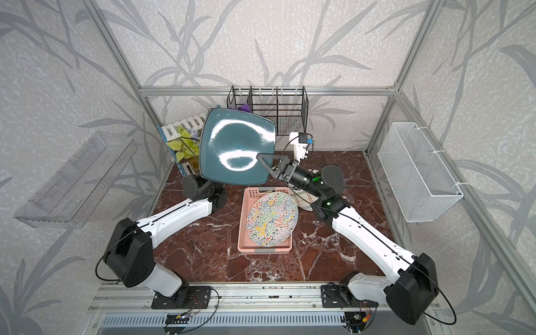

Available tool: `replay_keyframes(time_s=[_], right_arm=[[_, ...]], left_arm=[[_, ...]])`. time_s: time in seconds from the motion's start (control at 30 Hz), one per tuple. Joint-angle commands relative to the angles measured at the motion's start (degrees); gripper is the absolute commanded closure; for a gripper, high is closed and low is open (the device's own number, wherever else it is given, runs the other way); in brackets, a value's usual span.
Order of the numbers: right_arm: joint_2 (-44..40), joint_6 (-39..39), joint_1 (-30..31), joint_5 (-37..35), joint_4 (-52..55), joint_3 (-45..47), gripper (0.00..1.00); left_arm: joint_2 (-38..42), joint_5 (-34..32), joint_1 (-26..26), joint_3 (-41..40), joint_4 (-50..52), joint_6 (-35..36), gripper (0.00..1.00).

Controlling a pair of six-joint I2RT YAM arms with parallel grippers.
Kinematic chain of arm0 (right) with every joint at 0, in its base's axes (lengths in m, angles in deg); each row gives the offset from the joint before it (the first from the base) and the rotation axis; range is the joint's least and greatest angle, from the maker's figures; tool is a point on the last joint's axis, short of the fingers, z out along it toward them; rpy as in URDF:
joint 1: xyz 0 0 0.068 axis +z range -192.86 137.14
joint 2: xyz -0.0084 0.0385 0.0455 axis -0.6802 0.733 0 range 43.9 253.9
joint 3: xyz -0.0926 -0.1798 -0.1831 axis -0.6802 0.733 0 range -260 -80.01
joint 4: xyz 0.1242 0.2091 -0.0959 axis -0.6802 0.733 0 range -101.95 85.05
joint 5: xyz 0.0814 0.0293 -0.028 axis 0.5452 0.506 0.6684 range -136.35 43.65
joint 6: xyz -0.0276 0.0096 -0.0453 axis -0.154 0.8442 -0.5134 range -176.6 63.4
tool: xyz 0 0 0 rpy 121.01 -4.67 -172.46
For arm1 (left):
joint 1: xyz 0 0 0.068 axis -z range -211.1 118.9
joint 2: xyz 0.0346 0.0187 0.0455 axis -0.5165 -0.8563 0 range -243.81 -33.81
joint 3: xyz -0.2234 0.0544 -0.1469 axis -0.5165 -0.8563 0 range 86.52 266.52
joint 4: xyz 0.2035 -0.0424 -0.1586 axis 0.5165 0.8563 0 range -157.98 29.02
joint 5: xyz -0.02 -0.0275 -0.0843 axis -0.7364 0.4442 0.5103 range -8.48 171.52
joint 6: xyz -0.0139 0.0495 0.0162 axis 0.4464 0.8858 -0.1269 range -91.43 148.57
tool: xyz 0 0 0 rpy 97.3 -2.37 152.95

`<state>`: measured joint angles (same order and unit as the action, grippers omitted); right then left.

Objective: Wipe the wet plate dry
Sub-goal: Wipe the plate with towel.

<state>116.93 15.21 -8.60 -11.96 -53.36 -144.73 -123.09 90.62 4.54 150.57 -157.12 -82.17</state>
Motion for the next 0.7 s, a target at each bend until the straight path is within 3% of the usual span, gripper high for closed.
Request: replay_keyframes(time_s=[0.0,0.17,0.23,0.3,0.37,0.4,0.47,0.67], right_arm=[[2.31,-0.62,-3.50,-4.74,1.16,-6.27,1.00],[0.49,2.35,-11.38,-7.28,4.19,-5.07,1.00],[-1.80,1.22,-12.86,-7.56,6.99,-3.29,1.00],[-4.15,-1.89,-13.08,-8.34,13.30,-2.03,1.00],[-5.53,-5.10,-12.44,-8.42,18.24,-1.30,1.00],[-5.83,-6.41,-12.09,-8.07,19.84,-1.11,1.00],[-5.95,-8.43,-10.63,-7.39,21.90,-1.09,1.00],[-4.07,-10.44,-6.25,-6.90,21.72,-2.08,1.00]], left_arm=[[4.23,3.60,2.48,-5.13,-4.77,1.67,1.00],[17.24,3.05,0.28,-17.97,5.89,11.44,1.00],[23.61,5.04,-2.37,-20.23,16.46,20.05,1.00],[28.79,5.78,-4.67,-19.27,33.55,30.50,1.00],[32.61,2.79,-4.97,-14.51,51.73,46.87,1.00],[32.64,1.36,-4.74,-12.00,59.69,52.81,1.00],[31.13,0.66,-4.86,-8.78,66.02,59.93,1.00],[22.34,2.27,-4.96,-1.68,74.15,69.16,1.00]])
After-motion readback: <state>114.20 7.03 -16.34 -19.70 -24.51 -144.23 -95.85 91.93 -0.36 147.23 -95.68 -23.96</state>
